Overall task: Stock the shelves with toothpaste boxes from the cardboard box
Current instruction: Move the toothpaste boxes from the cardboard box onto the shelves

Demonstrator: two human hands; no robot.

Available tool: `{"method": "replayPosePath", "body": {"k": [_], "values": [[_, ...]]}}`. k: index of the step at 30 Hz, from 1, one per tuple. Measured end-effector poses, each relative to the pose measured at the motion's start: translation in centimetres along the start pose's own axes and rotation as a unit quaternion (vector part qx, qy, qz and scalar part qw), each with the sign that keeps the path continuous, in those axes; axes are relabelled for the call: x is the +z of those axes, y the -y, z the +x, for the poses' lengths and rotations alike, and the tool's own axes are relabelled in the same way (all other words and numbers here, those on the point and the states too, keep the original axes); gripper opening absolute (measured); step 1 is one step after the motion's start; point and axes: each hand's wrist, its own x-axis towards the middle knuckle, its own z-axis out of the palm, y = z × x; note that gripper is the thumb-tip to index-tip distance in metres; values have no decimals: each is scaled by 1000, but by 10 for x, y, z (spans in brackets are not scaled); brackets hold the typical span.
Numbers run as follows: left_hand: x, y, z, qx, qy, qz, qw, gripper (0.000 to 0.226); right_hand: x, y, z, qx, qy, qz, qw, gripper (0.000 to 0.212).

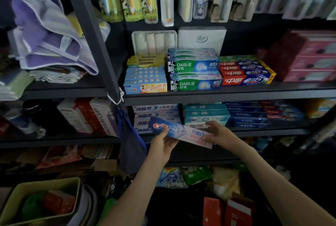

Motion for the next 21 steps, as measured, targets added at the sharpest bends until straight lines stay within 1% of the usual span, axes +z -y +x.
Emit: {"method": "replayPosePath", "body": {"k": [2,4,6,7,8,9,10,11,12,13,14,15,17,19,21], "values": [[13,2,0,2,10,2,1000,28,-11,-3,-5,33,-43,49,997,56],[30,5,-3,-1,31,-2,1000,21,-24,-6,-9,53,-85,85,991,53],[47,8,-6,-1,52,-7,999,17,-40,-6,-17,36,-121,102,987,55],[54,10,-7,7,63,0,998,16,-48,-4,-22,23,-133,101,986,52],[61,12,-7,28,70,20,997,19,-56,-3,-26,12,-144,101,984,48],[68,14,-8,59,75,47,994,27,-64,0,-30,3,-158,102,982,40],[75,16,-8,101,73,73,989,41,-71,4,-34,-11,-169,103,980,31],[81,15,-11,145,66,98,982,56,-78,9,-37,-21,-178,103,978,26],[87,14,-15,192,51,128,972,70,-84,13,-39,-33,-186,99,977,26],[91,11,-19,240,28,166,956,79,-89,18,-40,-41,-196,90,976,28],[96,6,-23,283,12,210,936,82,-94,23,-39,-50,-203,77,975,28],[99,1,-26,315,7,257,914,80,-99,29,-39,-61,-212,70,973,29],[105,-11,-29,356,6,332,873,66,-107,39,-37,-79,-229,65,968,35],[110,-23,-31,385,-35,402,830,54,-113,47,-31,-90,-242,65,964,44],[112,-33,-35,393,-73,454,796,47,-116,57,-27,-98,-244,67,962,47]]}}
